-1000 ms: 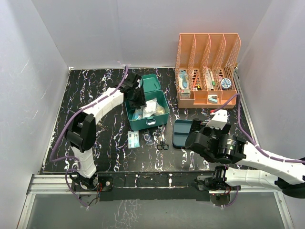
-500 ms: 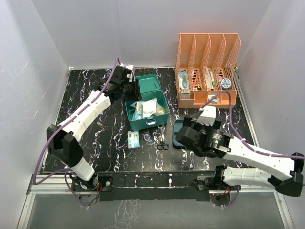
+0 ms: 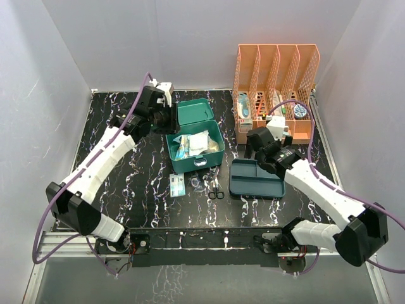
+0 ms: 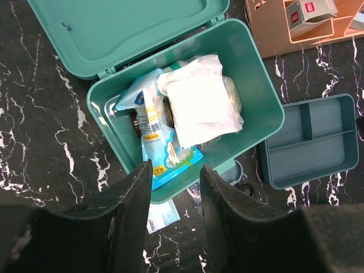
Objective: Organize the medicine kit
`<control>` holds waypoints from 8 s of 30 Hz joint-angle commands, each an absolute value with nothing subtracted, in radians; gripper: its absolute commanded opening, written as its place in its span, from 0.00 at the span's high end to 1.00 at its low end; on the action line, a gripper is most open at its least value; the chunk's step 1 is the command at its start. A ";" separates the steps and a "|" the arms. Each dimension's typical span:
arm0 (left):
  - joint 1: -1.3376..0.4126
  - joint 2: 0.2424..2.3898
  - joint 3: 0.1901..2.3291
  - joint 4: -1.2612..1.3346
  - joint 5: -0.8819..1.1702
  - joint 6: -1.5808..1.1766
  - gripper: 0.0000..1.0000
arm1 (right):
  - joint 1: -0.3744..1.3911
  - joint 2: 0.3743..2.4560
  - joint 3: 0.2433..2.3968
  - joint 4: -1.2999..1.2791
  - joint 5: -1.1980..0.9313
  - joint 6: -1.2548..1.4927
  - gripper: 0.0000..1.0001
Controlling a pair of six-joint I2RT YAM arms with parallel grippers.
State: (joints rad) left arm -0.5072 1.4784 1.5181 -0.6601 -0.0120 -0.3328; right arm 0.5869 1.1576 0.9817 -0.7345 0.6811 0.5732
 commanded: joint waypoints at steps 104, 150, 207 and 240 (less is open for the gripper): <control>-0.060 1.856 1.583 -0.716 0.068 -0.091 1.00 | 0.443 1.545 0.783 -0.327 0.308 0.430 0.57; 0.170 1.819 1.548 -0.776 0.307 0.096 1.00 | 0.711 2.100 1.805 -0.557 0.432 0.496 1.00; 0.221 1.698 1.839 -0.982 0.258 0.037 0.12 | 0.873 1.604 1.281 -0.886 0.436 0.970 0.42; 0.229 1.926 2.238 -1.306 0.321 0.116 0.15 | 0.961 1.800 1.419 -1.006 0.389 1.152 0.42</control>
State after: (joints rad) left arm 0.2207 1.9244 2.1975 -1.2472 0.2977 0.1123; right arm 0.9779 1.8893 1.3838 -0.9890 0.3531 1.1652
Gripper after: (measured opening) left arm 0.855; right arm 0.577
